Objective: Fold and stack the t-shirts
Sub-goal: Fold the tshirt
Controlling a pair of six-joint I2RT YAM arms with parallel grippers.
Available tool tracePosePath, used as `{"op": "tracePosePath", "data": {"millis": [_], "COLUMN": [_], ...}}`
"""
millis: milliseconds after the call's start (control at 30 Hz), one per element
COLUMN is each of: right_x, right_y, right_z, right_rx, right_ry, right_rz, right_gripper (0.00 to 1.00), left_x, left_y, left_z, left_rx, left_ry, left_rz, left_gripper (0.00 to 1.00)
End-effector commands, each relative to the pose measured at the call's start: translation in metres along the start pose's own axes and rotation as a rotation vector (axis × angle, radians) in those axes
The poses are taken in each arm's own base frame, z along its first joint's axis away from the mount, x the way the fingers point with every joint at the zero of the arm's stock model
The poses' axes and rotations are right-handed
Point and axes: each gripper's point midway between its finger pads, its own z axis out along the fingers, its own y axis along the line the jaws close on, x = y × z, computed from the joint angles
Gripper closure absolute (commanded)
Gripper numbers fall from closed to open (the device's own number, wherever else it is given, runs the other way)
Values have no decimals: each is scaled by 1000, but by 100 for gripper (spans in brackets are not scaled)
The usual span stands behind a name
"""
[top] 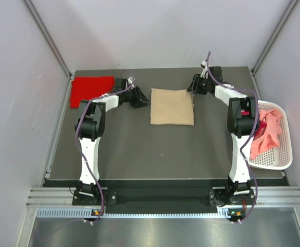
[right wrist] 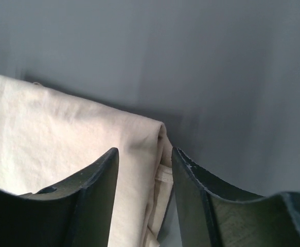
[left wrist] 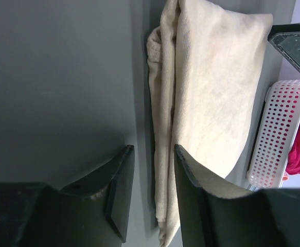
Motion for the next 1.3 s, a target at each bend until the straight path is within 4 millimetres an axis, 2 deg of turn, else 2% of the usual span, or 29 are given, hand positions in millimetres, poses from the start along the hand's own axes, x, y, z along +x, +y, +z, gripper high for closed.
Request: {"op": "tracePosePath", "data": {"millis": [0, 233, 333, 600, 867, 1133, 1267], "right_x": [-44, -28, -25, -24, -26, -25, -26], "right_y": [4, 4, 1, 0, -2, -3, -3], "right_z": [-10, 12, 16, 18, 18, 19, 20], "right_rx": [-17, -86, -88, -100, -127, -146, -154], "right_ry": [-113, -54, -46, -37, -43, -42, -47], "right_rz": [-37, -14, -3, 16, 35, 44, 43], "right_gripper": [52, 54, 56, 54, 68, 69, 70], "left_x": [-15, -15, -17, -23, -44, -67, -72], "left_y": [-17, -15, -14, -11, -2, -3, -2], "left_z": [5, 12, 16, 23, 39, 50, 56], "left_rx": [59, 57, 62, 51, 17, 41, 48], "left_ry": [-32, -29, -28, -35, -73, -143, -148], "left_rz": [52, 47, 38, 48, 61, 106, 111], "left_gripper": [59, 59, 60, 60, 57, 56, 56]}}
